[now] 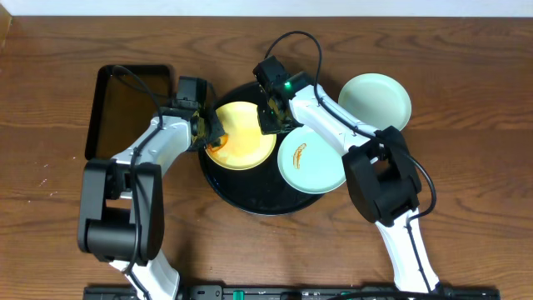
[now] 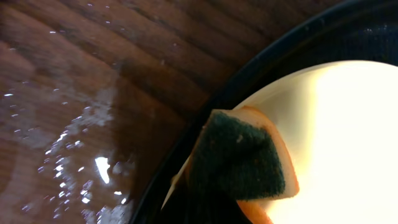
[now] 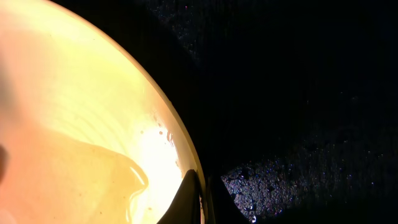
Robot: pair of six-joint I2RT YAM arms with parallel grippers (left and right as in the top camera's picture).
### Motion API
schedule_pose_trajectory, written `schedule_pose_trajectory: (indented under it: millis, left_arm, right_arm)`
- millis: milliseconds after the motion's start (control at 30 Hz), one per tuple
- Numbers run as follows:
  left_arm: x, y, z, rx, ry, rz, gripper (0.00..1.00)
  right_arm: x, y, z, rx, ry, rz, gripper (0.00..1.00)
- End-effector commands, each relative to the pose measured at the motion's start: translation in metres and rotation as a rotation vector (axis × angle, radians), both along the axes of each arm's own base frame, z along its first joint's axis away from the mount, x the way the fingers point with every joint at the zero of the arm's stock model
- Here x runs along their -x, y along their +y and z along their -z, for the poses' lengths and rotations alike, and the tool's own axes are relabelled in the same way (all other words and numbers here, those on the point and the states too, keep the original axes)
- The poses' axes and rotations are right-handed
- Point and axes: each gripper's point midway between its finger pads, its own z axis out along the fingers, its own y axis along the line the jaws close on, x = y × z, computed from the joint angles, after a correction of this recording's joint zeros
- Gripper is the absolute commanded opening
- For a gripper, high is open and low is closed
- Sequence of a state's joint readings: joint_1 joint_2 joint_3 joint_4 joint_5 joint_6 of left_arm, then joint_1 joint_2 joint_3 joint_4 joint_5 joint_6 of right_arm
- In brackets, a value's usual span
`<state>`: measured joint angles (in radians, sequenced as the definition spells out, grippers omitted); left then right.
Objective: Clean dirty plates on tray and stack at the side
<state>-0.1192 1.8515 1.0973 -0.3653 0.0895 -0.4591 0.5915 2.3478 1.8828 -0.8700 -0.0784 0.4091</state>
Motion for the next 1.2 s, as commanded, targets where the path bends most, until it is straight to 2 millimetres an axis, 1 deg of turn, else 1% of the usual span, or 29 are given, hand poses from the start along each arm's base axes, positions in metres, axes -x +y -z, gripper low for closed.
schedule_pose_trajectory:
  millis: [0, 100, 267, 367, 500, 567, 633, 700, 733, 767, 933, 1000, 1100, 1167]
  left_arm:
    - [-0.002, 0.034, -0.029, -0.113, -0.069, -0.061, 0.08]
    - [-0.005, 0.034, -0.056, -0.105, -0.135, -0.065, 0.07]
    - [-0.005, 0.028, -0.108, -0.059, -0.262, -0.056, 0.07]
    - [-0.002, 0.027, -0.132, -0.043, -0.319, -0.054, 0.07]
    - [-0.001, 0.029, -0.150, -0.039, -0.368, -0.062, 0.07]
    - [-0.001, 0.034, -0.153, -0.041, -0.376, -0.074, 0.07]
    - [-0.002, 0.045, -0.153, -0.046, -0.378, -0.100, 0.07]
    - [-0.002, 0.060, -0.153, -0.054, -0.376, -0.137, 0.08]
    - [-0.001, 0.075, -0.153, -0.064, -0.375, -0.175, 0.07]
    - [0.000, 0.086, -0.153, -0.069, -0.374, -0.202, 0.07]
    - [0.002, 0.136, -0.157, -0.093, -0.396, -0.326, 0.08]
    - [0.002, 0.156, -0.161, -0.103, -0.418, -0.373, 0.08]
    - [0.003, 0.175, -0.161, -0.113, -0.426, -0.419, 0.08]
    - [0.002, 0.181, -0.156, -0.129, -0.420, -0.412, 0.07]
  right_arm:
    - [0.005, -0.025, 0.024, 0.105, 0.028, 0.030, 0.01]
    - [0.005, -0.025, 0.024, 0.106, 0.028, 0.030, 0.01]
    - [0.005, -0.025, 0.024, 0.106, 0.029, 0.030, 0.01]
    - [0.006, -0.025, 0.024, 0.105, 0.030, 0.029, 0.01]
    - [0.007, -0.025, 0.023, 0.103, 0.033, 0.028, 0.01]
    - [0.007, -0.026, 0.019, 0.100, 0.033, 0.026, 0.01]
    - [0.005, -0.026, 0.010, 0.095, 0.019, 0.014, 0.01]
    - [0.002, -0.027, -0.004, 0.089, -0.008, -0.020, 0.01]
    - [-0.001, -0.028, -0.017, 0.087, -0.041, -0.058, 0.01]
    - [-0.003, -0.027, -0.025, 0.086, -0.062, -0.082, 0.01]
    - [-0.013, -0.028, -0.083, 0.088, -0.215, -0.200, 0.01]
    - [-0.017, -0.032, -0.108, 0.106, -0.283, -0.223, 0.01]
    - [-0.023, -0.045, -0.139, 0.177, -0.379, -0.223, 0.01]
    - [-0.024, -0.050, -0.155, 0.223, -0.431, -0.232, 0.01]
